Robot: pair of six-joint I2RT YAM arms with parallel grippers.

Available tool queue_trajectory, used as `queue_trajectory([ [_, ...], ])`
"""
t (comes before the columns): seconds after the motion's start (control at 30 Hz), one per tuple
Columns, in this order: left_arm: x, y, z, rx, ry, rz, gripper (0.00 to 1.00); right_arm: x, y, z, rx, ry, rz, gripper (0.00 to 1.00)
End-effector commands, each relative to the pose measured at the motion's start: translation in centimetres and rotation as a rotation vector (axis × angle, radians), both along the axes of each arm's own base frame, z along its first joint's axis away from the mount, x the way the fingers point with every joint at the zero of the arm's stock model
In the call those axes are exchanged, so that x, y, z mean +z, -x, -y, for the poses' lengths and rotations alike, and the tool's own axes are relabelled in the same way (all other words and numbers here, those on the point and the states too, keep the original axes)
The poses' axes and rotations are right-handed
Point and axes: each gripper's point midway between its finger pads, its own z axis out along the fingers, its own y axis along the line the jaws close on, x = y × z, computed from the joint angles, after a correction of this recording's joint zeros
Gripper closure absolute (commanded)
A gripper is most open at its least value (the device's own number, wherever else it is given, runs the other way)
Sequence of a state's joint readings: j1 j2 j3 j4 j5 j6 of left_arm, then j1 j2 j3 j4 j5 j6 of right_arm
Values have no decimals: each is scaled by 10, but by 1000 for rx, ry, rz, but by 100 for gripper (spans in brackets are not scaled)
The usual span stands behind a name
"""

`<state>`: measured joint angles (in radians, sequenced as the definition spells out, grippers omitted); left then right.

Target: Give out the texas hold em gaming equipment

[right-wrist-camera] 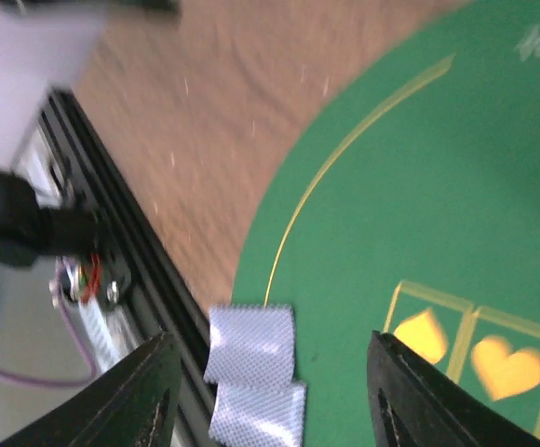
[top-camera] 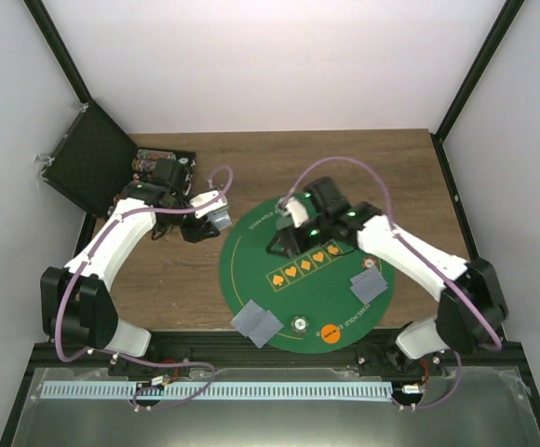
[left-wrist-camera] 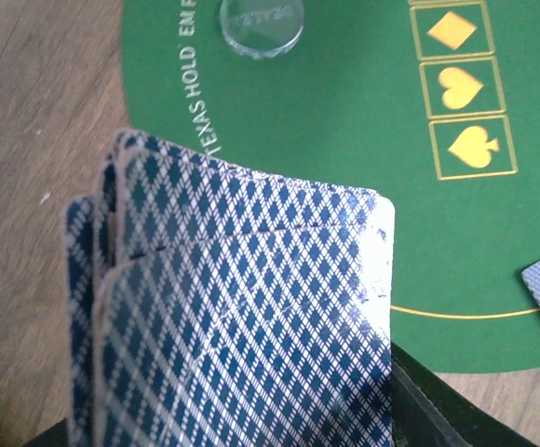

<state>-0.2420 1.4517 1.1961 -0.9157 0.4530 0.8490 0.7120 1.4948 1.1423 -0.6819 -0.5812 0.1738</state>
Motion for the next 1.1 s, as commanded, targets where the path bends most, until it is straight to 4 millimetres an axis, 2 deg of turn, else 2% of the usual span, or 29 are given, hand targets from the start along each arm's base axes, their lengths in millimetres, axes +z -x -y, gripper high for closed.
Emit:
queue_trajectory([
  [0.0, 17, 22, 26, -117, 31, -34, 47, 72, -43, -4, -130, -340, 147, 40],
  [0.07, 20, 37, 38, -183, 12, -43, 47, 93, -53, -7, -146, -445, 201, 37],
  [0.13, 25, 49, 49, -230, 20, -48, 47, 111, -51, -15, -101, -538, 222, 36],
  [0.23, 41, 58, 59, -263, 73, -52, 47, 123, -47, -21, -57, -610, 218, 36],
  [0.43, 55, 65, 66, -276, 126, -77, 47, 123, -37, -32, -4, -645, 236, 32],
  [0.57, 59, 67, 68, -274, 139, -82, 47, 116, -44, -39, -27, -623, 241, 28],
  [0.8, 59, 67, 66, -266, 130, -86, 47, 104, -58, -49, -55, -588, 245, 28],
  [0.97, 58, 66, 65, -262, 122, -82, 48, 91, -54, -65, -4, -569, 219, 26],
  [1.07, 57, 66, 66, -258, 124, -91, 48, 89, -55, -67, -5, -566, 212, 26],
])
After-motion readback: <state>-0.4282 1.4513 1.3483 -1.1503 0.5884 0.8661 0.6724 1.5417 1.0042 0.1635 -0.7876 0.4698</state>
